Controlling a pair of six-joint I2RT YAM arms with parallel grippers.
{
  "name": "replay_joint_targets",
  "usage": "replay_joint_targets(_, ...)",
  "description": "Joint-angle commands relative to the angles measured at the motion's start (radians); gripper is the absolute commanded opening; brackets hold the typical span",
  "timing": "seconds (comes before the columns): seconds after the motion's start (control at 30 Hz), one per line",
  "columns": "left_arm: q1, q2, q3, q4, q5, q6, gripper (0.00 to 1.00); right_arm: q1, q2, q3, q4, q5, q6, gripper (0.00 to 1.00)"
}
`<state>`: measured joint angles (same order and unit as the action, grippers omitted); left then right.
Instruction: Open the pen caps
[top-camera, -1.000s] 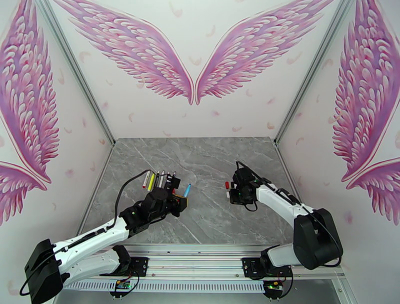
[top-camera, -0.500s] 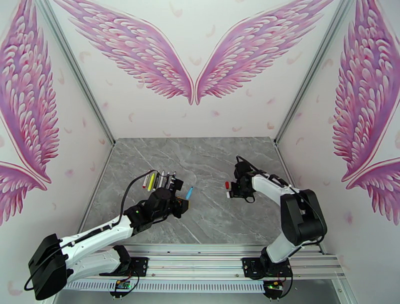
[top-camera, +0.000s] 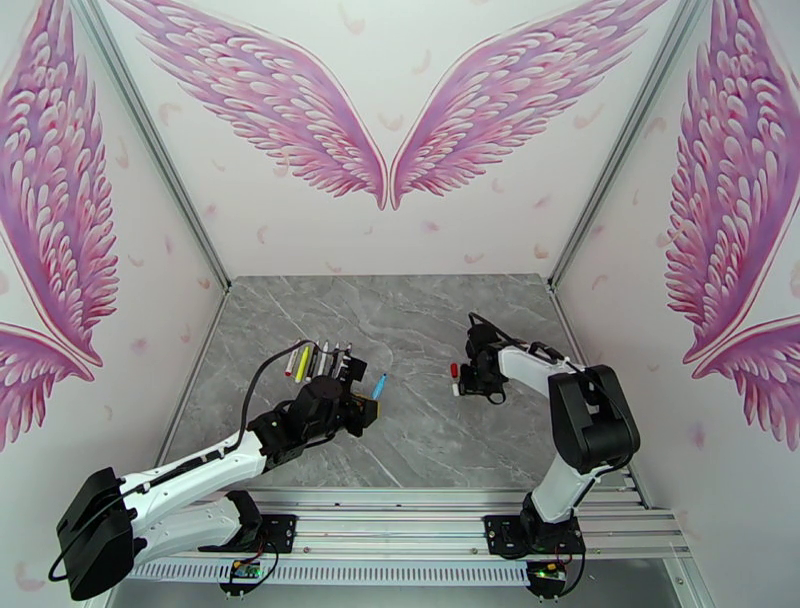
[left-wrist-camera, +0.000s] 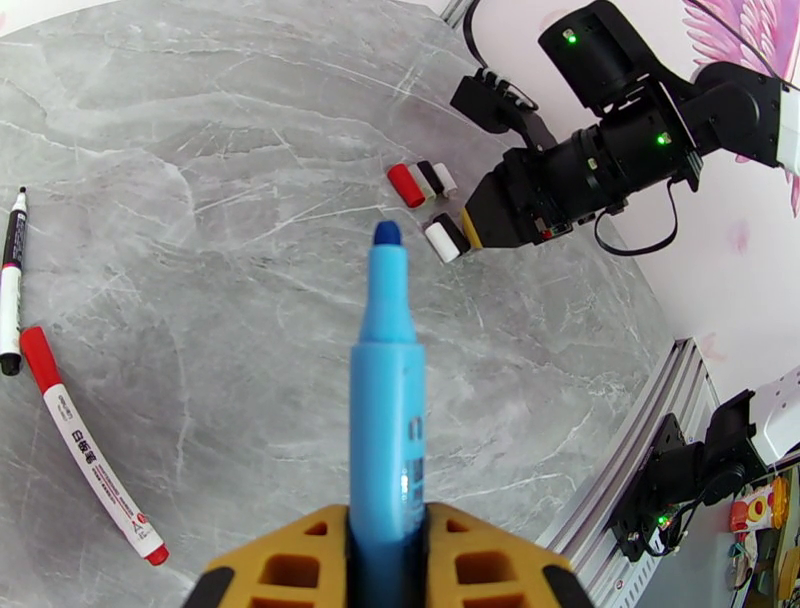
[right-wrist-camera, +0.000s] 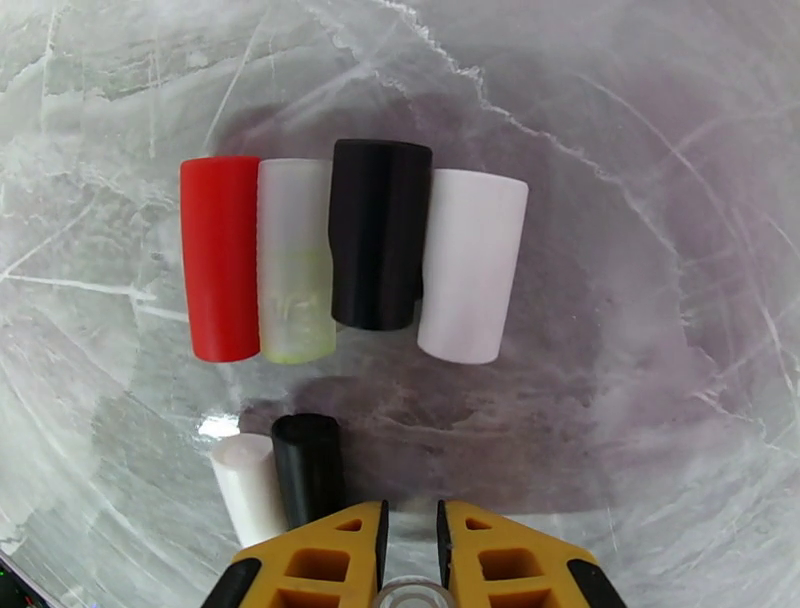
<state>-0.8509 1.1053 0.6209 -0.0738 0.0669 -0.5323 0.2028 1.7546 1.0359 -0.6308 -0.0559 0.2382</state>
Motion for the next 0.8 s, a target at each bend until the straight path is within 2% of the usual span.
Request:
replay_joint_targets(0.0, 0.005, -0.018, -0.018, 0.016, 0.014, -0.009, 0.05, -0.007, 0.017, 0.031, 0.021, -0.024, 0.002, 0.22)
replay_joint_targets(0.43, 0.004, -0.002, -0.014, 0.016, 0.016, -0.015, 0.05, -0.007, -0.025, 0.041, 0.002, -0.026, 0.009, 0.35)
replay_joint_targets(0.77, 0.003, 0.054, 0.026, -0.051, -0.051, -0.042, 0.06, -0.004, -0.25, -0.055, -0.001, -0.059, 0.054, 0.43)
